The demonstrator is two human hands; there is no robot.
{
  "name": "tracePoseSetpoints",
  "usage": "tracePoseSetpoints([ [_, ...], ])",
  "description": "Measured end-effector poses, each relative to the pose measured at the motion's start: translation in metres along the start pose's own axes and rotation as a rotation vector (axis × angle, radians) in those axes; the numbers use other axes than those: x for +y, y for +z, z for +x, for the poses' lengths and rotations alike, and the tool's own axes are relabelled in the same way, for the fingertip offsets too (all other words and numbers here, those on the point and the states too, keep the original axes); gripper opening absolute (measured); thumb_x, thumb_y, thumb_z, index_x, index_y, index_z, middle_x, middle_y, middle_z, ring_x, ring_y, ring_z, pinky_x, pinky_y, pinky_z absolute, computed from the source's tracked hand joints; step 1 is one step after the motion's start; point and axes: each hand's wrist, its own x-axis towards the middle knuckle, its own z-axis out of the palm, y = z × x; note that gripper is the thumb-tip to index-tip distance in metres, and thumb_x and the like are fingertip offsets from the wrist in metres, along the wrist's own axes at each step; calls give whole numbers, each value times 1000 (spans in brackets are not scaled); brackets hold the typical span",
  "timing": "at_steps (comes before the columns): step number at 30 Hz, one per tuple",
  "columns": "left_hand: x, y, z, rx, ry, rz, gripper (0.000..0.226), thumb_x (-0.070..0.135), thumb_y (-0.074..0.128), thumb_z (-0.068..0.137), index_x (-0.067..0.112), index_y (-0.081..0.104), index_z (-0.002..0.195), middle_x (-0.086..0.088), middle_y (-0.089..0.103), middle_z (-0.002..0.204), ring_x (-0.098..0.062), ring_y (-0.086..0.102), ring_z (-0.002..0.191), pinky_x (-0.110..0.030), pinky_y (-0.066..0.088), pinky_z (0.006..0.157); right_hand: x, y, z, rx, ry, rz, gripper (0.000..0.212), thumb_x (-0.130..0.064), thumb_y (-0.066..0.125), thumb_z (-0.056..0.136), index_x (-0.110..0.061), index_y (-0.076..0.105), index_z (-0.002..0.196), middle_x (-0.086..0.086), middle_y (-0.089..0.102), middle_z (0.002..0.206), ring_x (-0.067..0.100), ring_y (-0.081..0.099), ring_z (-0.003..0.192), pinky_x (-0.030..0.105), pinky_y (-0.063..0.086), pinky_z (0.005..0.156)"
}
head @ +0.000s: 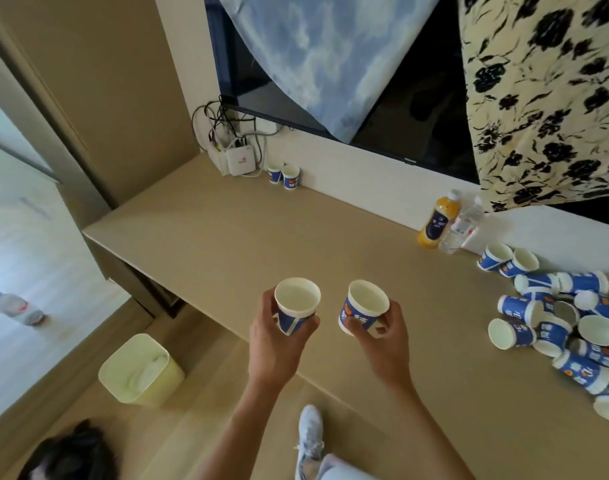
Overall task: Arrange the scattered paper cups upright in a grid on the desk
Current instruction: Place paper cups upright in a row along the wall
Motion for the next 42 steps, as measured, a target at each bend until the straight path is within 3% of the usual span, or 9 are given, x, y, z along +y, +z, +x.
tracePoseSetpoints([
  [2,-1,-1,18,-6,1,15,52,18,87,72,29,58,114,22,69,99,1,64,94,-7,46,75,3,13,17,-5,19,24,54,-35,88,66,-33,58,111,-21,67,107,5,63,102,26,44,85],
  [6,-5,2,65,-37,10,98,57,20,88,72,31,56,118,18,69,103,3,63,96,-8,47,76,9,44,61,-3,52,69,63,-51,82,58,-32,58,114,-17,68,110,6,64,104,28,48,88],
  [11,-9,5,126,-56,0,170,57,22,89,72,35,55,117,21,69,102,5,63,95,-8,47,74,13,79,114,-11,87,107,69,-53,81,56,-32,58,117,-21,67,110,5,64,105,27,49,87],
  [19,-24,18,197,-79,-69,203,54,23,89,72,34,57,114,30,66,98,4,64,90,-12,49,69,17,104,179,-26,119,62,61,-18,90,72,-29,56,122,-18,67,115,3,64,105,25,50,87],
  [26,-49,26,258,-134,-118,196,56,20,89,71,32,57,115,20,68,102,6,62,91,-27,51,74,26,130,235,29,155,-27,62,-19,92,69,-26,55,118,-20,66,111,-2,62,101,18,46,80],
  [33,-63,22,337,-205,-164,133,55,17,88,71,37,56,111,29,66,98,6,63,90,-9,48,67,33,191,305,43,211,-95,61,-27,92,69,-26,56,118,-14,67,113,2,66,98,28,55,78],
  [37,-68,18,377,-214,-169,106,55,14,88,71,35,57,112,33,64,99,7,62,90,-7,47,69,40,230,358,61,218,-122,55,-26,88,73,-24,57,118,-14,67,110,-2,64,97,24,53,78],
  [42,-77,16,410,-211,-167,86,59,16,88,71,32,57,118,33,64,100,6,63,90,-8,48,69,62,265,420,106,177,-169,53,-33,86,71,-23,57,114,-13,69,107,10,67,100,29,54,80],
])
